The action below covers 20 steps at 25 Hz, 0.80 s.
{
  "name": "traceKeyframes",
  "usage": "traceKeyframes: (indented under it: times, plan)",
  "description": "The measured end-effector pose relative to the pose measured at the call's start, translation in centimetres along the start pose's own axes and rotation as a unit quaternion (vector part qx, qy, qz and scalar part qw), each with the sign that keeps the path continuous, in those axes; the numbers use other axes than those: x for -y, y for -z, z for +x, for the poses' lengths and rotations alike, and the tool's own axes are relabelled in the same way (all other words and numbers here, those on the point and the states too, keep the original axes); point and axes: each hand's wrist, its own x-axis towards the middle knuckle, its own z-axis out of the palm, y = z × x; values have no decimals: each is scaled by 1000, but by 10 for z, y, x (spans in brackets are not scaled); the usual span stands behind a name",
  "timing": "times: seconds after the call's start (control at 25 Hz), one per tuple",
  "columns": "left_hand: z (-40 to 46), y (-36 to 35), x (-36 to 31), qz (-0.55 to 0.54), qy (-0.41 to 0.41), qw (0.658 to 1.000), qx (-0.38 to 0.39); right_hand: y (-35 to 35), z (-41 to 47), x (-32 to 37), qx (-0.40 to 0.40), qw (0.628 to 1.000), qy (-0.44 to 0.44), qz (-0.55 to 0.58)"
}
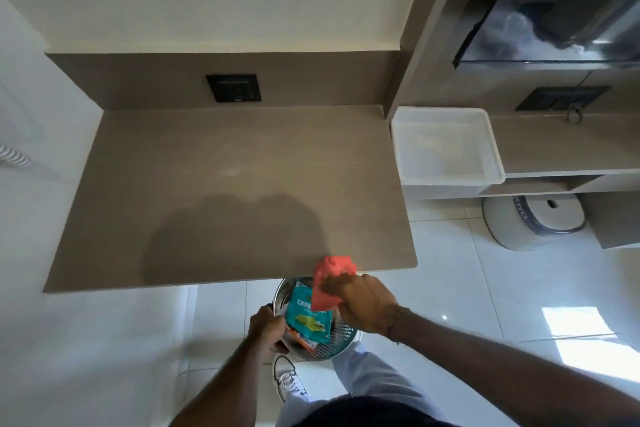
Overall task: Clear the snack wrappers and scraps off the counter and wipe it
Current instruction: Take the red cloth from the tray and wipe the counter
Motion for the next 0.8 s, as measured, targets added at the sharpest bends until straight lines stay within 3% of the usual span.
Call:
traceKeyframes:
  times: [0.08, 0.16, 0.2, 0.28, 0.36, 0.48, 0.6, 0.64, 0.72, 0.8]
  plan:
    - [2, 2, 3, -1, -10, 1000, -5, 23, 3, -9, -119, 987, -25, 103]
    - [-1, 2, 8, -14, -9, 1000, 0, 46, 9, -34, -268, 951, -104, 116]
    - [-3, 2, 11, -18, -5, 1000, 3, 53, 13, -47, -297, 938, -152, 99]
    - [-8, 2, 16, -32, -1, 999, 4, 58, 27, -63, -210, 947, -235, 69]
    - [-10, 5, 21, -34, -4, 999, 5, 47, 38, -55, -84, 968, -235, 19]
    - [-14, 8, 25, -41, -1, 999, 10, 8, 36, -12, -55, 990, -126, -30]
    - [-21, 12, 28, -45, -3, 999, 22, -17, 22, 33, 13, 998, -20, 65]
    - [-21, 14, 28, -42, -5, 999, 22, -17, 20, 41, 37, 990, -14, 138]
    - [-23, 17, 30, -50, -6, 998, 26, -5, 20, 47, 23, 944, -88, 317]
    - [-25, 22, 34, -43, -11, 999, 27, 12, 23, 38, -46, 854, -196, 480]
